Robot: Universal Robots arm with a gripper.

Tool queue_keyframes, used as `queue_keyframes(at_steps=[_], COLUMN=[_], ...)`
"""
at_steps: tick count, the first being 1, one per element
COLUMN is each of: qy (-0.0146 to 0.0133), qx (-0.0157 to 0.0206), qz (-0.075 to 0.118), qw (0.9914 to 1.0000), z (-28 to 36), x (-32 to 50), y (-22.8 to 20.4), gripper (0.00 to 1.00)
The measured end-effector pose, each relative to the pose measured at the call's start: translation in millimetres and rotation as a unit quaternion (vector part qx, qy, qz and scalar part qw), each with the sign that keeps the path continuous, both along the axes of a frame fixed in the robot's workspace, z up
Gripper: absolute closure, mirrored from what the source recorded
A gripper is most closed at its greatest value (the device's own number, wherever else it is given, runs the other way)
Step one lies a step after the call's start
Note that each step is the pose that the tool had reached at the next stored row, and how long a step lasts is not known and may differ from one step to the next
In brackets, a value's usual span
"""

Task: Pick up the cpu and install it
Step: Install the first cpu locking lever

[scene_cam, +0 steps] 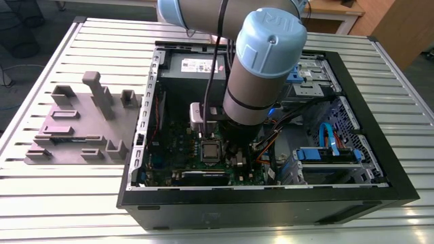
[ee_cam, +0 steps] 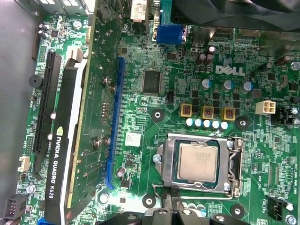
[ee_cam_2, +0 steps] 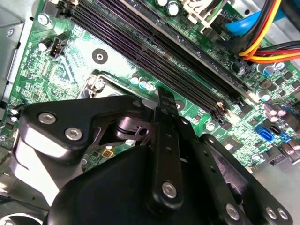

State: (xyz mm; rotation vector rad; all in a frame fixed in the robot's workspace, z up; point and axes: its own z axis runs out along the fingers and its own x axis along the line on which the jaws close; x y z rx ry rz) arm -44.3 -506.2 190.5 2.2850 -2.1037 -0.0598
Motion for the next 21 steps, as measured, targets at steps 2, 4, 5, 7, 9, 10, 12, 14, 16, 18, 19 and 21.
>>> queue_keyframes(at_steps=[2,4,5,7,9,10,12,14,16,18,19,21], qy=[0.0001,0.0001,0.0001,0.0002,0.0002,0.0001,0.0002,0.0001,0.0001,0.0001,0.0002,0.0002], qx=[-0.0002,-0.0003,-0.0002,-0.0003,-0.0003,-0.0002,-0.0003,-0.0002,-0.0002,-0.0002,-0.0002,-0.0002], qz=[0.0,0.0,0.0,0.0,0.0,0.0,0.0,0.0,0.0,0.0,0.0,0.0], qw=[1.0,1.0,1.0,1.0,1.0,1.0,1.0,1.0,1.0,1.0,1.0,1.0], z=[3.0,6.4,8.1,12.2,16.2,18.8,24.2,29.1,30.4,30.6,30.7,30.7], x=[0.0,0.0,0.0,-0.1,-0.1,-0.1,-0.1,0.0,0.0,-0.1,0.0,0.0], y=[0.0,-0.1,-0.1,-0.1,-0.1,-0.1,-0.1,-0.1,-0.1,-0.1,-0.1,-0.1], gripper=[0.9,0.9,0.9,0.9,0.9,0.9,0.9,0.9,0.9,0.9,0.9,0.9])
